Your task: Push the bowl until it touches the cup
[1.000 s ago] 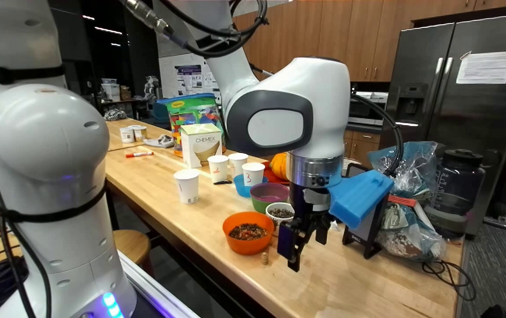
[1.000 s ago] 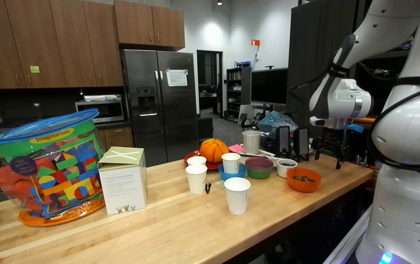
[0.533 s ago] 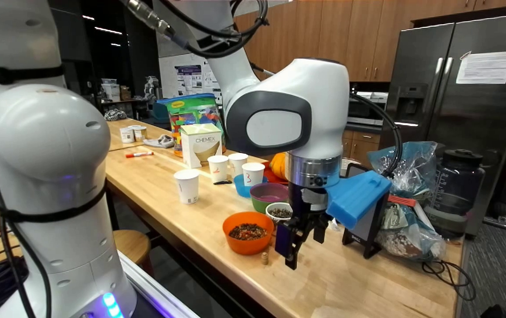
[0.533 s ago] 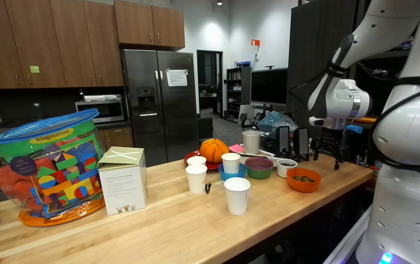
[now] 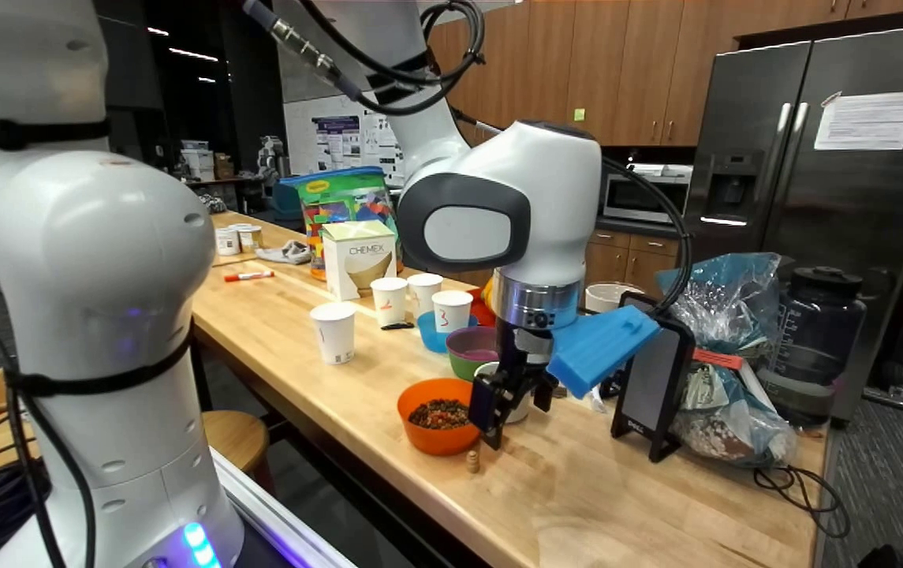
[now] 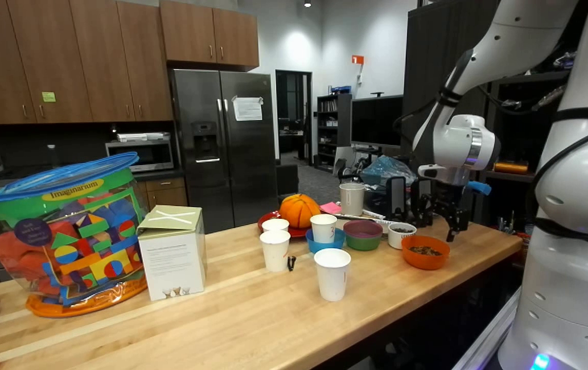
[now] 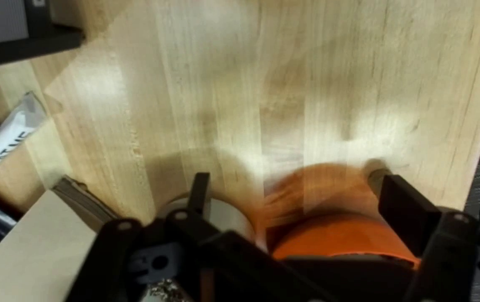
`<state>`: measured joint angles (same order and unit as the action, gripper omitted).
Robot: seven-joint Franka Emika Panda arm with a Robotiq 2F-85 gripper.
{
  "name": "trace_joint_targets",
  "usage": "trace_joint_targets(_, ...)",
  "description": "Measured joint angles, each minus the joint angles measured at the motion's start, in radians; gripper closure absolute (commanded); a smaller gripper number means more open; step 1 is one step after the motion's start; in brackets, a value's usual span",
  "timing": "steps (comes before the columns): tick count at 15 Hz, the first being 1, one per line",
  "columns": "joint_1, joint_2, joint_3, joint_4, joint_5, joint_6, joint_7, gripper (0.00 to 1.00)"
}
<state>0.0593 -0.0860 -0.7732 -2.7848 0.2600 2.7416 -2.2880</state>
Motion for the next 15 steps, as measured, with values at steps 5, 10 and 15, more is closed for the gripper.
trace_joint_targets(5,0.037,0.032,0.0,0.0,0.161,0.0,-0.099,0.0)
trace_joint_targets(10,0.037,0.063,0.0,0.003,0.277,-0.018,-0.194,0.0)
trace_joint_targets(15,0.034,0.065,-0.001,0.006,0.32,-0.028,-0.234,0.0)
